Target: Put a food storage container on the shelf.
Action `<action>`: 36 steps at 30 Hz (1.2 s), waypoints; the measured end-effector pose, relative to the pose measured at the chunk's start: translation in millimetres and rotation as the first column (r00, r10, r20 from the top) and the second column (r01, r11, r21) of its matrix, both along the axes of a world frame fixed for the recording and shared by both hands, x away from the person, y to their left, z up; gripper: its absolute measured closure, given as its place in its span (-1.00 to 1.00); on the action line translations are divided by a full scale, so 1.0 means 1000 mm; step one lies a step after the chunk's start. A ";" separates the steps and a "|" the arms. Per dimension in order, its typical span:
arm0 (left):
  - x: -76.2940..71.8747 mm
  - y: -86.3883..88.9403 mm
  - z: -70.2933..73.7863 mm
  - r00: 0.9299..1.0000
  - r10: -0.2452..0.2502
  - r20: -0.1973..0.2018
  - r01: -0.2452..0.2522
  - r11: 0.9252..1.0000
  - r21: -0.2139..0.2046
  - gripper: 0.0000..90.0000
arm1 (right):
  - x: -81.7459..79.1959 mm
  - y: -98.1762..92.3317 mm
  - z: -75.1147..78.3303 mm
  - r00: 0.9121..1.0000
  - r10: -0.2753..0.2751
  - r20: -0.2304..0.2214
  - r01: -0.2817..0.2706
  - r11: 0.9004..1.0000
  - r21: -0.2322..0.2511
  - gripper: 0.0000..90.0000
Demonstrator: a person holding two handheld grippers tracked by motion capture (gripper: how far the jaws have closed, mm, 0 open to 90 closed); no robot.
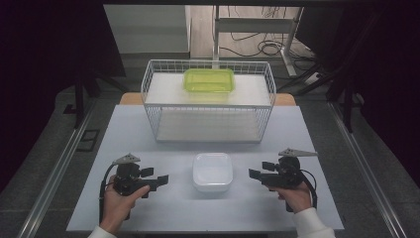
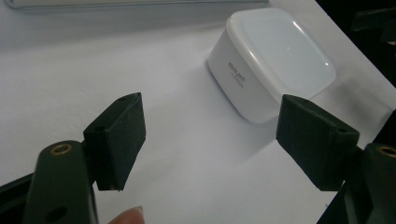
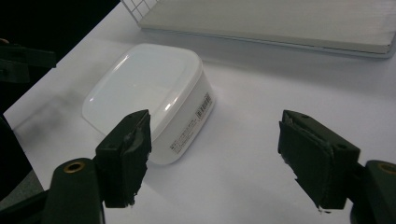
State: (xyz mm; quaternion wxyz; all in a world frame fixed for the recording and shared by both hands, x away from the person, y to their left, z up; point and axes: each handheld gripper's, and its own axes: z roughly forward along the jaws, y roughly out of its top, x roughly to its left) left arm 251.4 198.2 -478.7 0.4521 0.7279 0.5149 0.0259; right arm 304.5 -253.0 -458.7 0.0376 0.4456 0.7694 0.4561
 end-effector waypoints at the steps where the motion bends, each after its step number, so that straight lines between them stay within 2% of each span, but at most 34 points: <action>1: 0.001 -0.001 0.000 1.000 -0.003 -0.003 0.003 1.000 -0.003 -0.47 | 0.000 0.000 0.000 1.000 0.002 -0.003 -0.002 1.000 0.001 -0.41; 6: 0.008 -0.008 0.001 0.999 -0.022 -0.025 0.022 1.000 -0.018 -0.45 | 0.002 0.003 0.001 1.000 -0.002 -0.022 0.003 1.000 0.029 -0.33; 11: 0.014 -0.015 0.001 0.998 -0.029 -0.058 0.026 0.998 -0.056 -0.44 | 0.005 0.007 0.001 0.998 -0.017 -0.058 0.021 0.998 0.055 -0.28; 17: 0.018 -0.017 0.002 0.996 -0.025 -0.086 0.019 0.997 -0.078 -0.40 | 0.007 0.012 -0.001 0.997 -0.007 -0.075 0.011 0.999 0.053 -0.25; 20: 0.023 -0.022 0.000 0.992 -0.032 -0.119 0.022 0.996 -0.085 -0.39 | 0.008 0.016 0.000 0.997 -0.012 -0.081 0.016 0.999 0.051 -0.23; 23: 0.026 -0.029 -0.001 0.991 -0.041 -0.125 0.032 0.997 -0.076 -0.40 | 0.009 0.022 0.001 0.997 0.001 -0.080 0.003 0.998 0.058 -0.20; 25: 0.029 -0.032 0.000 0.991 -0.044 -0.124 0.035 0.997 -0.075 -0.40 | 0.009 0.027 0.001 0.997 0.015 -0.082 -0.012 0.999 0.042 -0.18; 29: 0.036 -0.038 0.000 0.988 -0.049 -0.145 0.036 0.995 -0.092 -0.38 | 0.013 0.033 0.001 0.995 0.023 -0.095 -0.019 0.999 0.045 -0.14; 36: 0.051 -0.046 -0.006 0.981 -0.049 -0.189 0.023 0.990 -0.138 -0.30 | 0.029 0.041 -0.008 0.987 0.006 -0.159 0.006 0.997 0.080 -0.09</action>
